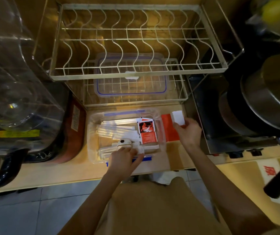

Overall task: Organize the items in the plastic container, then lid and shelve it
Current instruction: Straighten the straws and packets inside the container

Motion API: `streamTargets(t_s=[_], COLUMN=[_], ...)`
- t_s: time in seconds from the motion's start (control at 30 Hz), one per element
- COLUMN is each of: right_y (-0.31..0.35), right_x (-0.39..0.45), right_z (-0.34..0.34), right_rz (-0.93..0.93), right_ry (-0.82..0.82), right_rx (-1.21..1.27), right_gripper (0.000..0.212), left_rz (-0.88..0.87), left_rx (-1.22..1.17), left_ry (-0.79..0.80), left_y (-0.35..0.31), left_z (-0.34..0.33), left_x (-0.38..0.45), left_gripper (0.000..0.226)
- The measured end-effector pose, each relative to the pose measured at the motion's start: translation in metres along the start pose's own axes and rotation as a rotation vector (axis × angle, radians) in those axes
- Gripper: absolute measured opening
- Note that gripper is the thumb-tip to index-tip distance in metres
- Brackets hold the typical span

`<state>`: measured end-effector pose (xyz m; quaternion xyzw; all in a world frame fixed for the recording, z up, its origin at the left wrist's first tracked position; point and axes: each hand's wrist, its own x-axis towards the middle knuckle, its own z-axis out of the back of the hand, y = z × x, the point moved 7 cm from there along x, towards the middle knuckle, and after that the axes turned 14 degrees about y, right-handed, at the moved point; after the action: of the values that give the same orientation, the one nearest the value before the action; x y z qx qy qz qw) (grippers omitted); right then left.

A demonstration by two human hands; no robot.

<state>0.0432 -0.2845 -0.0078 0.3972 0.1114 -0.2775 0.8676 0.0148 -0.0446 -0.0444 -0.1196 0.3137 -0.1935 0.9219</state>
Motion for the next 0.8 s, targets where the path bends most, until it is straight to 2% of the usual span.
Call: streamTargets(t_s=[0.43, 0.5, 0.6, 0.67, 0.73, 0.8], right_y=[-0.007, 0.005, 0.043, 0.070, 0.088, 0.093], right_x=[0.006, 0.002, -0.020, -0.033, -0.041, -0.044], right_z=[-0.013, -0.006, 0.001, -0.016, -0.050, -0.085], right_rz=[-0.073, -0.024, 0.225, 0.405, 0.525, 0.552], right_ry=[0.113, 0.046, -0.085, 0.015, 0.244, 0.488], right_rx=[-0.243, -0.306, -0.270, -0.248, -0.270, -0.314], right_gripper=[0.052, 0.057, 0.046, 0.036, 0.031, 0.034], left_rz=[-0.004, 0.002, 0.018, 0.013, -0.013, -0.004], left_rx=[-0.005, 0.001, 0.016, 0.003, -0.073, -0.130], left_ry=[0.039, 0.040, 0.048, 0.044, 0.013, -0.070], left_y=[0.001, 0.002, 0.000, 0.001, 0.002, 0.008], left_z=[-0.002, -0.002, -0.001, 0.000, 0.004, 0.012], left_x=[0.002, 0.002, 0.000, 0.000, -0.004, -0.009], left_gripper=[0.058, 0.054, 0.052, 0.060, 0.071, 0.072])
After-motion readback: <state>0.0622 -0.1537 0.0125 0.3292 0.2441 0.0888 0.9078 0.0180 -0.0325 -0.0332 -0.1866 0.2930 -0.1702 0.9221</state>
